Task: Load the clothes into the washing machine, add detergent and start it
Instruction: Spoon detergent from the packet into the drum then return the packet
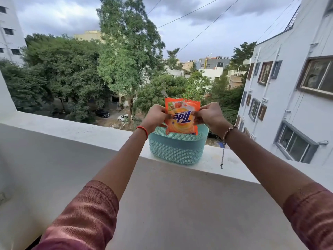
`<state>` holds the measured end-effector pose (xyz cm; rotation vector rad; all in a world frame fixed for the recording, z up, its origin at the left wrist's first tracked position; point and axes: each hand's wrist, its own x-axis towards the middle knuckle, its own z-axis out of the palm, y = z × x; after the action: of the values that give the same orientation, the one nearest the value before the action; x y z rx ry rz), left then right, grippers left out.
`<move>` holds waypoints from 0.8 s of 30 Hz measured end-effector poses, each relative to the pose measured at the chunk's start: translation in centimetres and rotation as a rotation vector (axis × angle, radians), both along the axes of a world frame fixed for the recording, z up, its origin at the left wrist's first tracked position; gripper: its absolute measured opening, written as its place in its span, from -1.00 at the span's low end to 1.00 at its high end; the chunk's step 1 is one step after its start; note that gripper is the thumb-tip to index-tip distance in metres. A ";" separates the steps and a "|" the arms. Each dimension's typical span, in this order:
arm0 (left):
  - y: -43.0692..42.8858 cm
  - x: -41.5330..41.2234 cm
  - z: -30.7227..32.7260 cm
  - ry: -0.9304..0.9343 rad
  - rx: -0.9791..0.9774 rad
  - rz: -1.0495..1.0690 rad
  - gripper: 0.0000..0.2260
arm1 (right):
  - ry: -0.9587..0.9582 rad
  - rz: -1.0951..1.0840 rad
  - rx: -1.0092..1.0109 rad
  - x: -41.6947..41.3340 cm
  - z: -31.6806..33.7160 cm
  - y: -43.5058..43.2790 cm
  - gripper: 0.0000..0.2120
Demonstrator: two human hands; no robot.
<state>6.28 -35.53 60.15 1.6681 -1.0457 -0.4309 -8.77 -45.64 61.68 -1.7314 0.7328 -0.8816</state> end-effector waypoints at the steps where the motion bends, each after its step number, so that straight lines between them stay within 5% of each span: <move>1: -0.8 0.7 -0.4 -0.015 0.048 -0.003 -0.91 | 0.030 0.000 0.017 0.5 -0.4 -0.7 -0.81; 5: -3.6 2.8 -1.3 -0.046 0.250 -0.032 -0.90 | 0.136 -0.024 0.077 2.1 -1.9 -2.9 -0.78; 11: -5.8 3.4 -2.5 -0.044 0.490 -0.082 -0.71 | 0.386 -0.092 -0.089 4.0 -2.7 -3.8 -0.81; 24: -6.7 3.7 -2.6 -0.084 0.605 -0.049 -0.71 | 0.549 -0.062 -0.287 4.2 -3.0 -3.8 -0.83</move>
<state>9.94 -42.23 57.52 2.2093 -1.0828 -0.7696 -4.54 -49.44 58.70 -2.2562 1.0595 -0.5676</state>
